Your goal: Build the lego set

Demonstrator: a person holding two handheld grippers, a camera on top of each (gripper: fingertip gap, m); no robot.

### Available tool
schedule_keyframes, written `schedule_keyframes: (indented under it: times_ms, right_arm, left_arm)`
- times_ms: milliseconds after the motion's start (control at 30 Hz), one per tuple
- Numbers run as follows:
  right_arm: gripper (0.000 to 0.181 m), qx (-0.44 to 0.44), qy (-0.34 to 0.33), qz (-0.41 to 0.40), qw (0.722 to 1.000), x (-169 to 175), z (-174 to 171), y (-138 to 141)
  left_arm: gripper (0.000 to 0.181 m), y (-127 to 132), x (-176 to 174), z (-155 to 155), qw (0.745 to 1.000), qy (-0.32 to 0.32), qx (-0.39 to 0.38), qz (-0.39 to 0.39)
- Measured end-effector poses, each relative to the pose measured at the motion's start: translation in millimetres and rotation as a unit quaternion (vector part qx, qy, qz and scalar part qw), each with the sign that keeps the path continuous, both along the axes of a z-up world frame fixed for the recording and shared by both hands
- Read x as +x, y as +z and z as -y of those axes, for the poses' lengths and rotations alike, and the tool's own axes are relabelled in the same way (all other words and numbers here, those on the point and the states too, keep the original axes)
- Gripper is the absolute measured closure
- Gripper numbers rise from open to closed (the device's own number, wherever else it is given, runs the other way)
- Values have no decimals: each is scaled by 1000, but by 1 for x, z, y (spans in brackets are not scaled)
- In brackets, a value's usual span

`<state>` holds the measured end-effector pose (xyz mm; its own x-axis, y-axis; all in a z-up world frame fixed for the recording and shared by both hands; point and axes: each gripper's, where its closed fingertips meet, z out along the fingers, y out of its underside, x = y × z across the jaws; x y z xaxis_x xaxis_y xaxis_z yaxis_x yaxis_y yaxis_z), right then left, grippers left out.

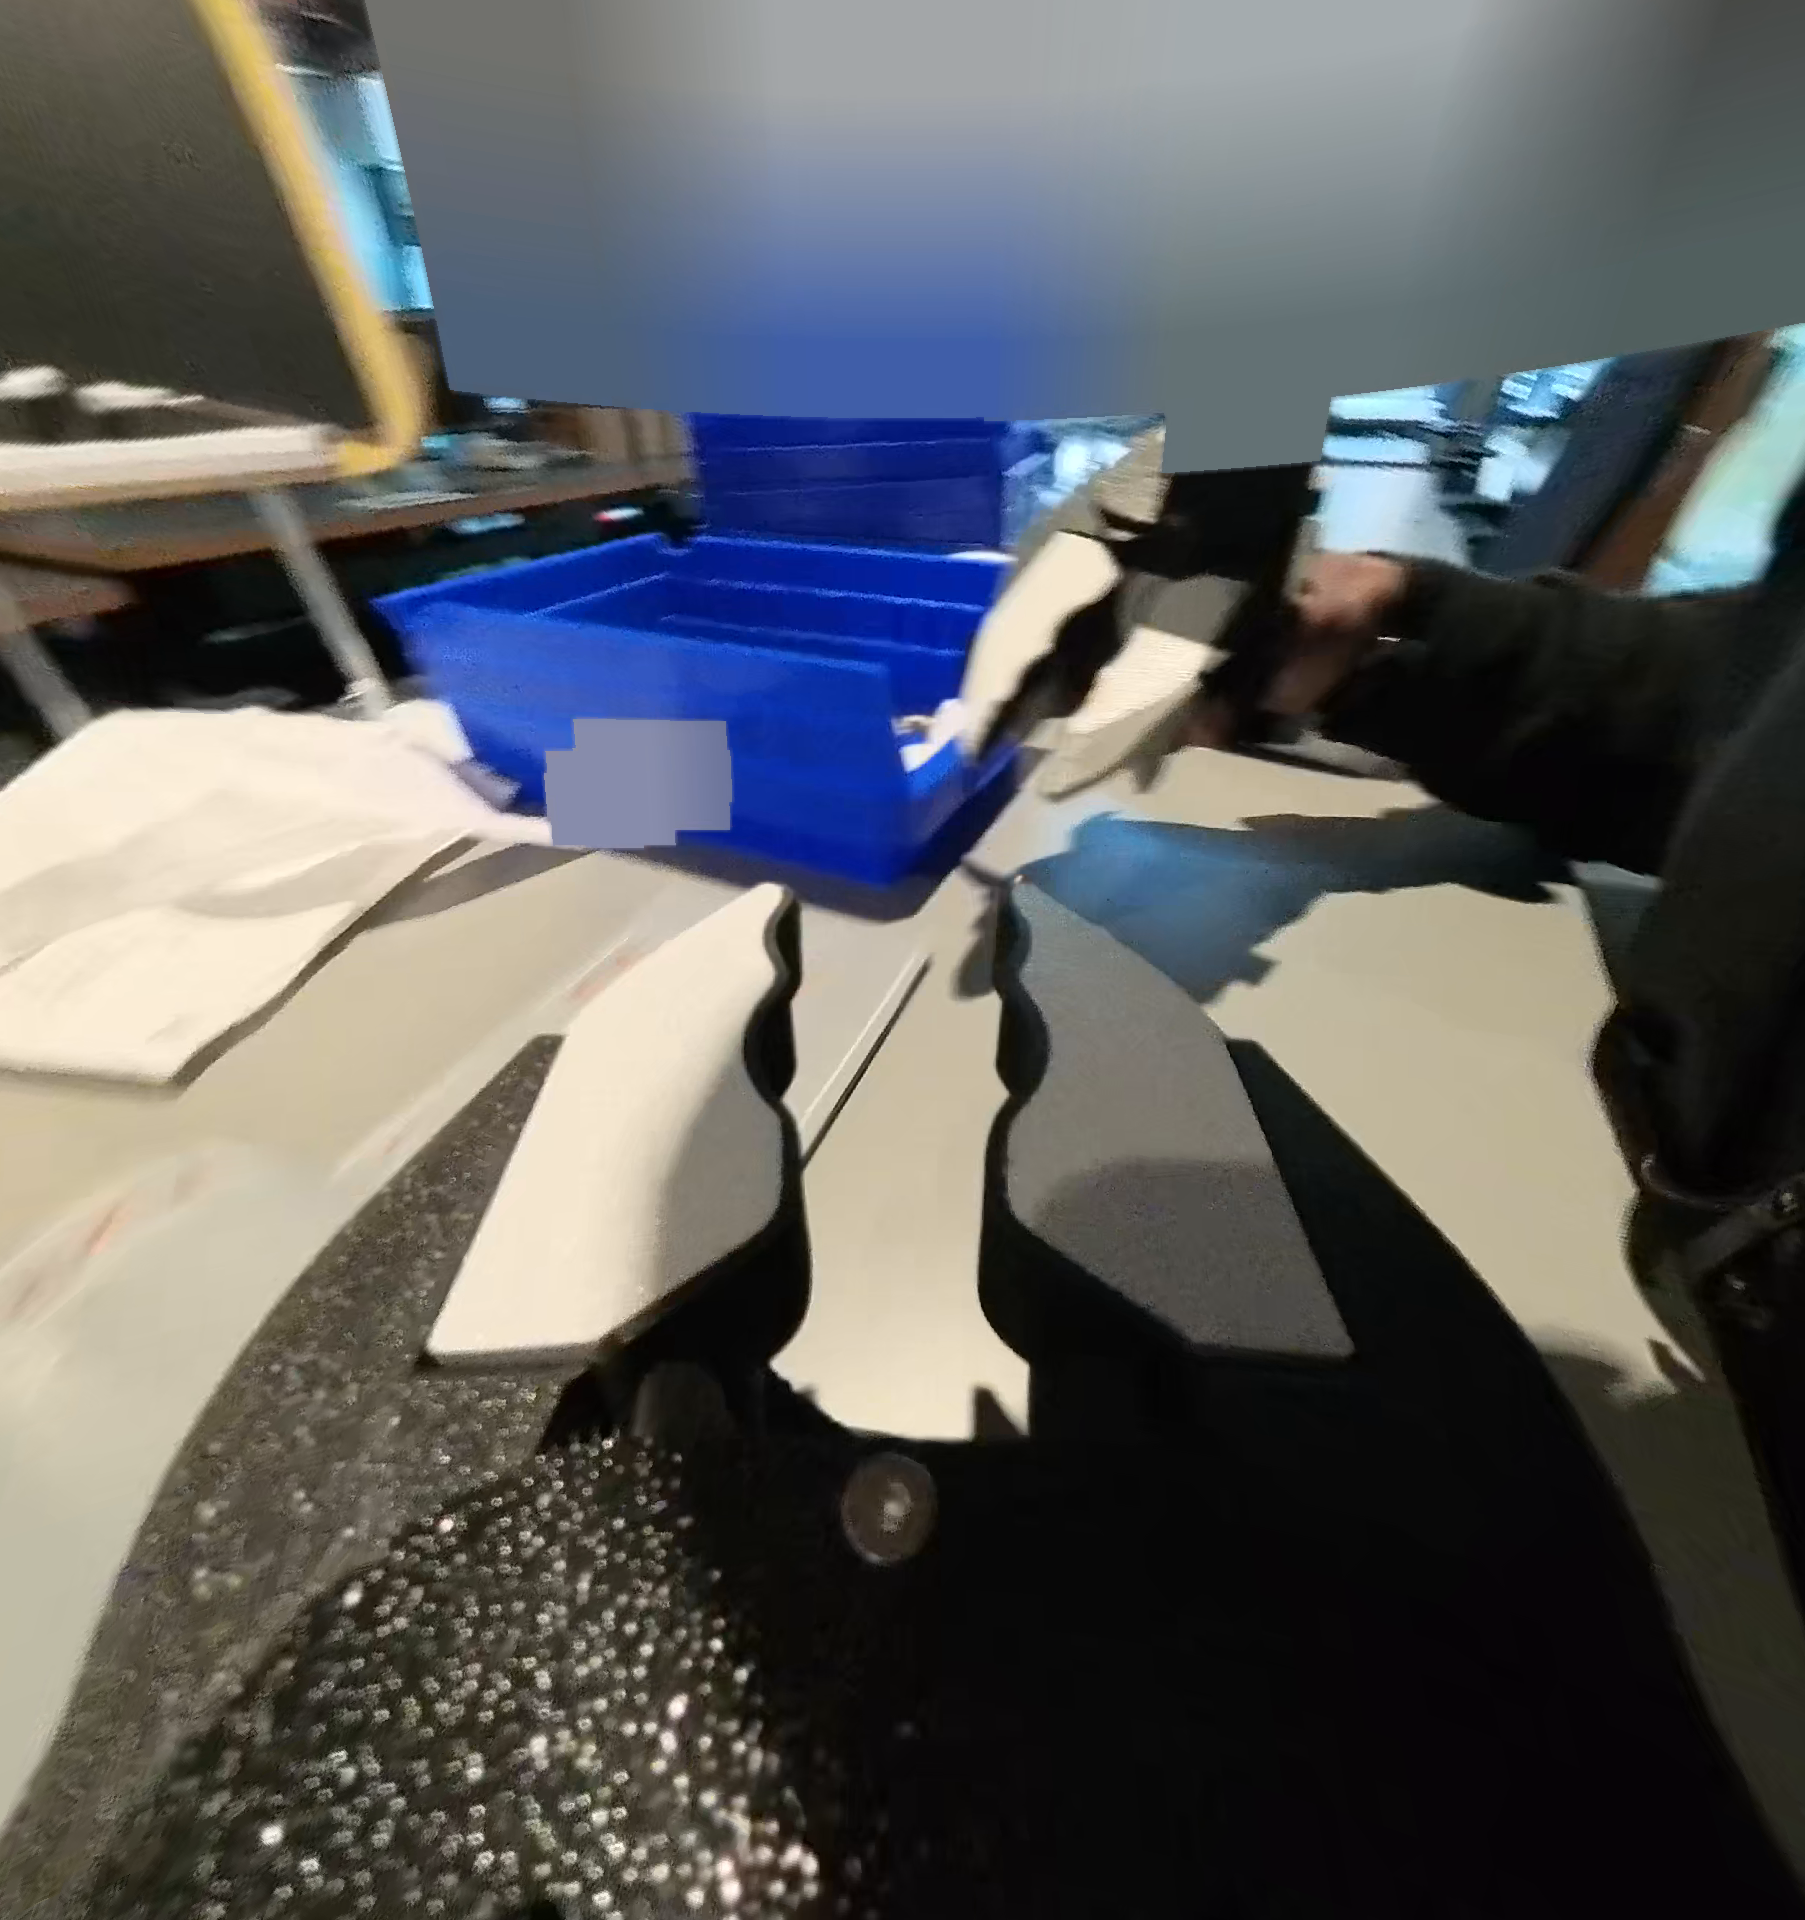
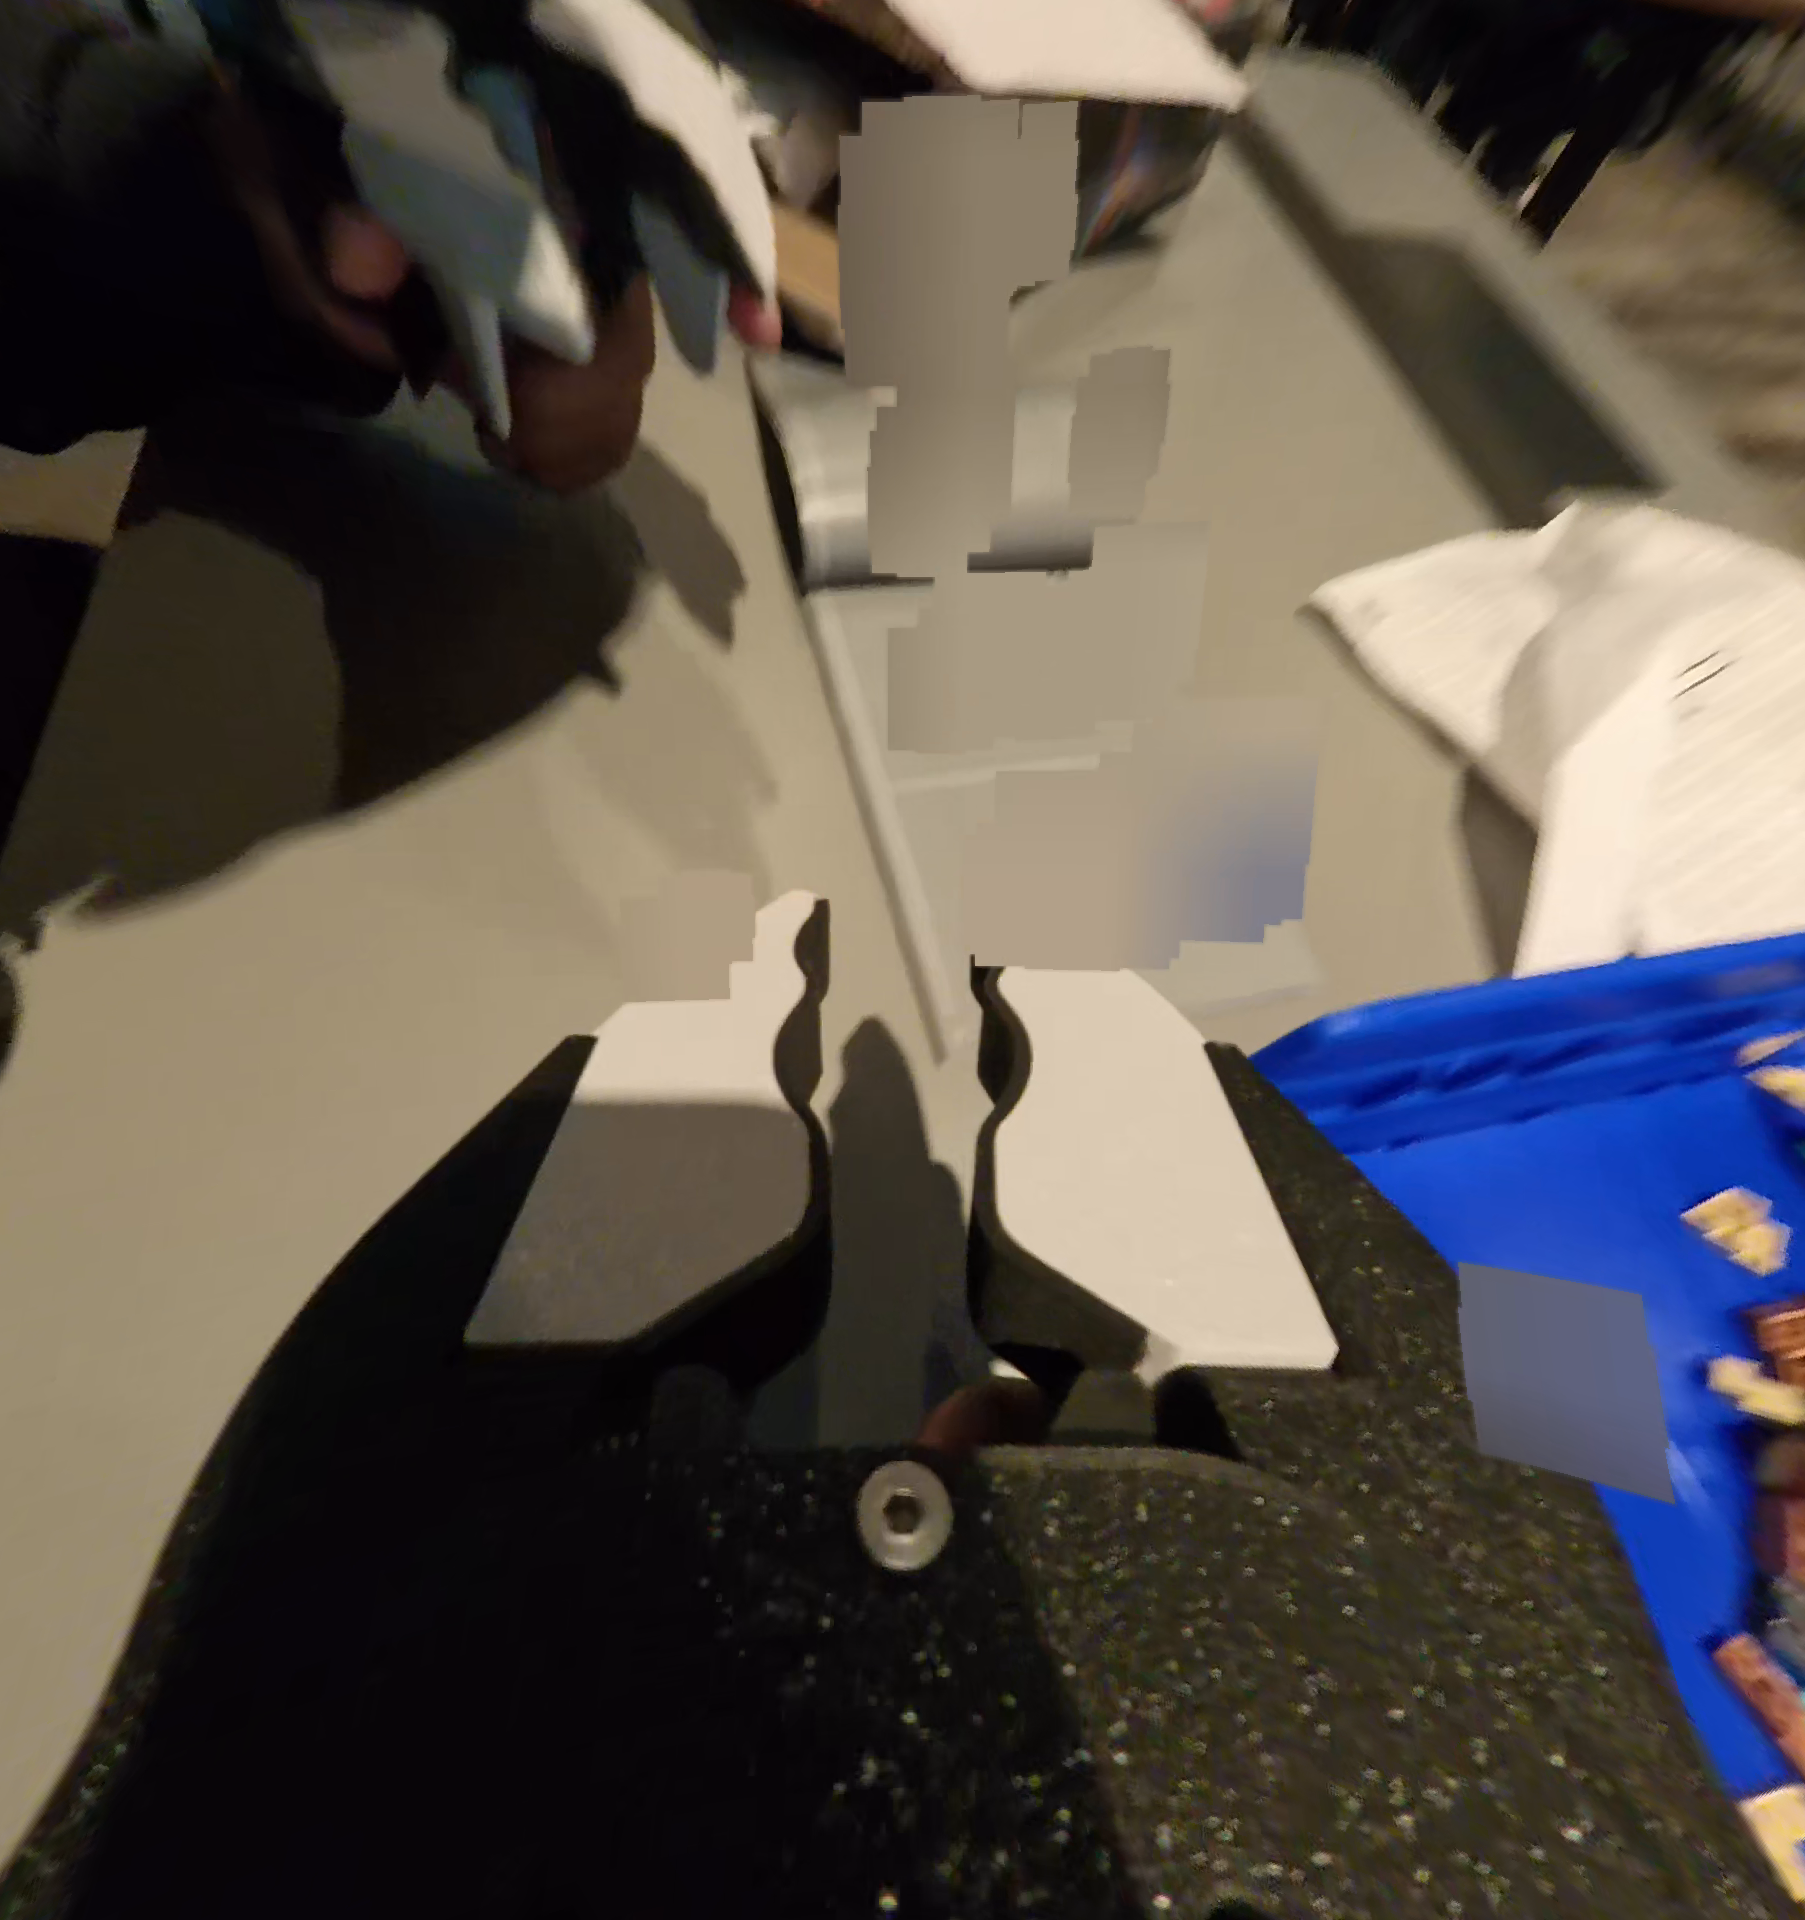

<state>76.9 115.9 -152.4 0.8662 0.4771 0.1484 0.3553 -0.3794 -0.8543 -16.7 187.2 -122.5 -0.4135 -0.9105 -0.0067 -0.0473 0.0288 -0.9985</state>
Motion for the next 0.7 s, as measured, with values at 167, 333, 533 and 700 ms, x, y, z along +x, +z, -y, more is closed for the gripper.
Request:
schedule_keyframes:
  times_ms: [167, 333, 533, 700]
  right_arm:
    - [159, 45, -9, -2, 999, 11, -12, 21]
    - [161, 74, -14, -26, 997, 24, -3, 32]
    - [163, 150, -18, -45, 987, 31, 14, 42]
    - [165, 145, -1, -66, 987, 24, 14, 35]
  left_arm:
    - [147, 13, 39, 29, 998, -64, -11, 4]
    - [147, 27, 83, 58, 994, -87, -67, 31]
    - [149, 21, 87, 74, 994, -64, -20, 91]
    - [151, 30, 81, 67, 992, -54, -37, 105]
